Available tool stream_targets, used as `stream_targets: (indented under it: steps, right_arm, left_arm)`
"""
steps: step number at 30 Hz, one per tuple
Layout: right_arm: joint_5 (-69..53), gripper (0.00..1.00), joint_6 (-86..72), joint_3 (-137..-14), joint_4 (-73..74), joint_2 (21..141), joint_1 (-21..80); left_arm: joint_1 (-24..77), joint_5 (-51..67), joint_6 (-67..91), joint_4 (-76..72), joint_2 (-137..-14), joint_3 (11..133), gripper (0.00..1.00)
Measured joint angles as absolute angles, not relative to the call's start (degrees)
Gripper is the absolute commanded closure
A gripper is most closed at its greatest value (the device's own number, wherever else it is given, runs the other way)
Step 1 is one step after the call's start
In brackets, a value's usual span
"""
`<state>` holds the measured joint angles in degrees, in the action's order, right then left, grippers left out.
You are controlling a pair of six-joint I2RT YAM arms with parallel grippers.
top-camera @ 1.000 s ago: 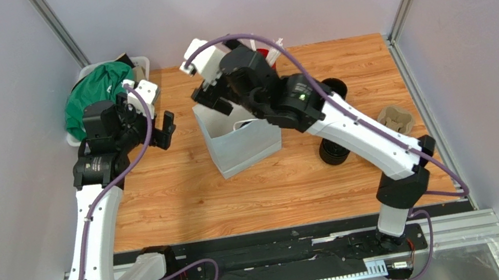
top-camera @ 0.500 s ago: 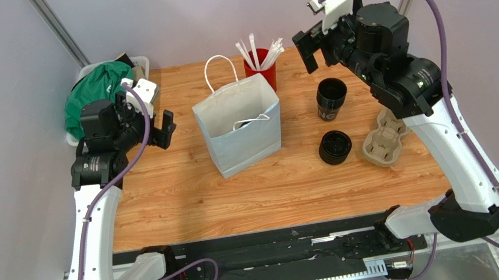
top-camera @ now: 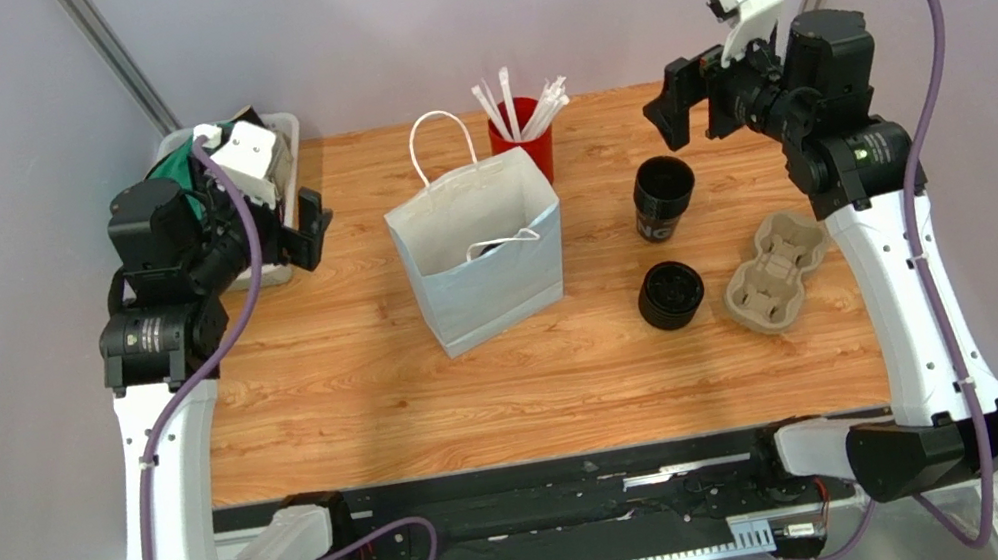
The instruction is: Pack the takeout coffee
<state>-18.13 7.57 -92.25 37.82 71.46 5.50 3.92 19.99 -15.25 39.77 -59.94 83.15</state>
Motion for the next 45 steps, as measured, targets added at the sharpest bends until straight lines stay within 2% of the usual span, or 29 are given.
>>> stream_targets:
  steps: [10, 26, 45]
  right_arm:
    - [-25.34, 0.01, 3.60, -92.25, 37.15, 70.94, 0.82]
    - [-23.66, 0.01, 1.98, -94.24, 40.64, 68.40, 0.67]
    - [-25.63, 0.03, 0.45, -94.24, 40.66, 68.23, 0.67]
  left_arm:
    - [0.54, 15.25, -14.35, 42.37, -59.40, 89.01, 0.01]
    - [-11.79, 24.75, -6.07, 41.76, -58.92, 88.90, 0.01]
    - [-12.53, 27.68, -4.10, 40.84, -57.87, 84.99, 0.01]
